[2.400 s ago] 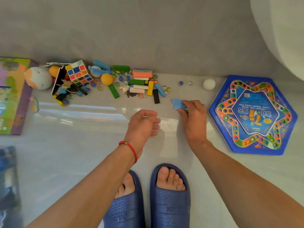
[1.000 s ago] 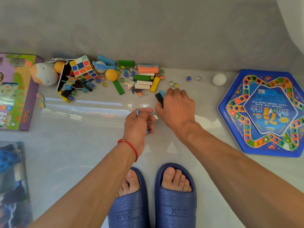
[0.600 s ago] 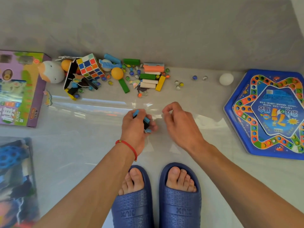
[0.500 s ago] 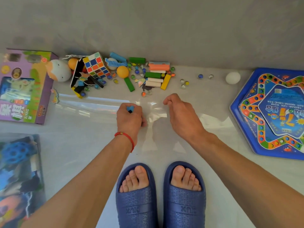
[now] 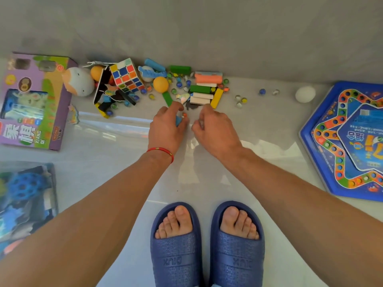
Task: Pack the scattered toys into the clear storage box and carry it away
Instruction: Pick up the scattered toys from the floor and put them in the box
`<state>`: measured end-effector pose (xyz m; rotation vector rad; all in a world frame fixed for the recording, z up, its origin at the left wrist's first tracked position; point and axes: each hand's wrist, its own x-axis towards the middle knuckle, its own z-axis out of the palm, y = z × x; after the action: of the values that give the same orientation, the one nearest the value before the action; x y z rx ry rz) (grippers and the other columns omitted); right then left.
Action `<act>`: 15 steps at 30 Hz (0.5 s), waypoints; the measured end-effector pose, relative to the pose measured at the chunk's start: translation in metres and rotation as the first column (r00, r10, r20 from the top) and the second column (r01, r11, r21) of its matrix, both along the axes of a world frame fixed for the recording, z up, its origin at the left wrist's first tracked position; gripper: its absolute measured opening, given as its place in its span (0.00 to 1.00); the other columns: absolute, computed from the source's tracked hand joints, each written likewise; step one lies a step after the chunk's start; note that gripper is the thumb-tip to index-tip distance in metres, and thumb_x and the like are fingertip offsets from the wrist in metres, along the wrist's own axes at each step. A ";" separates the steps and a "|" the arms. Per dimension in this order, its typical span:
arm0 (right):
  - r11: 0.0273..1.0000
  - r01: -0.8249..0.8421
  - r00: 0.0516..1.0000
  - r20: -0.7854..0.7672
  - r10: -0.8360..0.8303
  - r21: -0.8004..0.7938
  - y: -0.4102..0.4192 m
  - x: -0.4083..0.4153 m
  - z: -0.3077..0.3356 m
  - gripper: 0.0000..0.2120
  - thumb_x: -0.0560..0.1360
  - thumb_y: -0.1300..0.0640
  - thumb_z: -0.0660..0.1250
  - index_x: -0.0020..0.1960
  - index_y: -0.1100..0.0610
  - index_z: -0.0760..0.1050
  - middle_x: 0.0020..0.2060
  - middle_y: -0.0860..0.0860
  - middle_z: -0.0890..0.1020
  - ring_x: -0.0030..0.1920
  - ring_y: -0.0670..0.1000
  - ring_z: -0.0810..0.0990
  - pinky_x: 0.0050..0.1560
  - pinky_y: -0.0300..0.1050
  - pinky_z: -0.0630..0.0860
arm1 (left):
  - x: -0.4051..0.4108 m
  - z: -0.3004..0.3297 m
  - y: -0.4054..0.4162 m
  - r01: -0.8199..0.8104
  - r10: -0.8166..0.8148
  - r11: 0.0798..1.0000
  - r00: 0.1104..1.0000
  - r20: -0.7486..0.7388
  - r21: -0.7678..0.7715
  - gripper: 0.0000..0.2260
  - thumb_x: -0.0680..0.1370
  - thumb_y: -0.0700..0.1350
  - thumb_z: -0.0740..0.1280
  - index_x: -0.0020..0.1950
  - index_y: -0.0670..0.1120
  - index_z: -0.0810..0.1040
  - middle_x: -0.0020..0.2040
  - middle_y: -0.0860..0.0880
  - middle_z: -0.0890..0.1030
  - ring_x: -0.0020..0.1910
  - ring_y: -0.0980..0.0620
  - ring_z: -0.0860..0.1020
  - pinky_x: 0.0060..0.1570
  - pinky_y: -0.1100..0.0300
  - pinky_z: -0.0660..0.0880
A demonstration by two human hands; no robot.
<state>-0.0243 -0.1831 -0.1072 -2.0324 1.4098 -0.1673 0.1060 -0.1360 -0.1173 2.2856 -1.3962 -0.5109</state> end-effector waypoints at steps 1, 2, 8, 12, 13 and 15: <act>0.961 0.198 0.962 0.149 -0.228 0.192 0.003 -0.006 0.003 0.09 0.77 0.54 0.61 0.48 0.60 0.74 0.39 0.55 0.83 0.38 0.55 0.78 0.37 0.48 0.74 | 0.000 -0.002 -0.002 0.021 -0.021 1.000 1.000 0.019 -0.002 0.10 0.79 0.48 0.68 0.58 0.47 0.77 0.49 0.42 0.77 0.47 0.40 0.76 0.43 0.55 0.71; 0.821 0.342 0.842 0.239 -0.484 0.456 0.005 -0.014 0.008 0.10 0.76 0.54 0.60 0.42 0.59 0.74 0.36 0.55 0.82 0.31 0.53 0.75 0.31 0.46 0.71 | 0.000 -0.003 -0.003 0.039 -0.039 0.999 0.999 0.030 -0.005 0.08 0.78 0.47 0.68 0.56 0.45 0.77 0.49 0.42 0.77 0.46 0.40 0.76 0.42 0.56 0.70; 0.632 0.537 0.640 0.218 -0.737 0.559 -0.019 -0.061 0.016 0.17 0.75 0.49 0.61 0.29 0.54 0.67 0.26 0.51 0.71 0.27 0.51 0.65 0.29 0.45 0.63 | -0.029 0.007 0.009 -0.235 0.242 0.970 0.913 -0.329 0.061 0.07 0.73 0.46 0.68 0.42 0.44 0.74 0.38 0.47 0.76 0.35 0.50 0.72 0.33 0.59 0.68; 0.880 0.475 0.872 -0.125 -0.473 -0.013 -0.048 -0.067 -0.004 0.25 0.74 0.33 0.62 0.51 0.56 0.76 0.43 0.52 0.81 0.45 0.55 0.78 0.46 0.48 0.73 | -0.051 0.027 0.021 -0.424 0.546 0.796 0.193 -0.815 0.432 0.05 0.72 0.43 0.63 0.36 0.45 0.70 0.36 0.43 0.74 0.25 0.49 0.64 0.27 0.60 0.57; 0.886 0.462 0.867 -0.194 -0.460 -0.037 -0.053 -0.065 -0.008 0.31 0.73 0.30 0.61 0.57 0.58 0.75 0.48 0.54 0.82 0.49 0.57 0.80 0.48 0.48 0.73 | -0.053 0.029 0.024 -0.397 0.539 0.794 0.109 -0.835 0.461 0.06 0.72 0.42 0.62 0.35 0.45 0.69 0.36 0.43 0.74 0.24 0.49 0.63 0.26 0.61 0.56; 0.905 0.419 0.856 -0.298 -0.421 -0.075 -0.060 -0.061 -0.014 0.35 0.74 0.29 0.60 0.61 0.60 0.74 0.53 0.58 0.81 0.55 0.61 0.80 0.50 0.50 0.74 | -0.055 0.030 0.031 -0.346 0.512 0.815 0.057 -0.857 0.464 0.06 0.72 0.42 0.61 0.35 0.45 0.69 0.36 0.45 0.74 0.24 0.50 0.63 0.25 0.62 0.57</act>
<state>-0.0849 -0.2435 -0.1208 -1.7785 2.0476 -0.0380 0.0513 -0.1052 -0.0871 1.5830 0.0501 -1.5102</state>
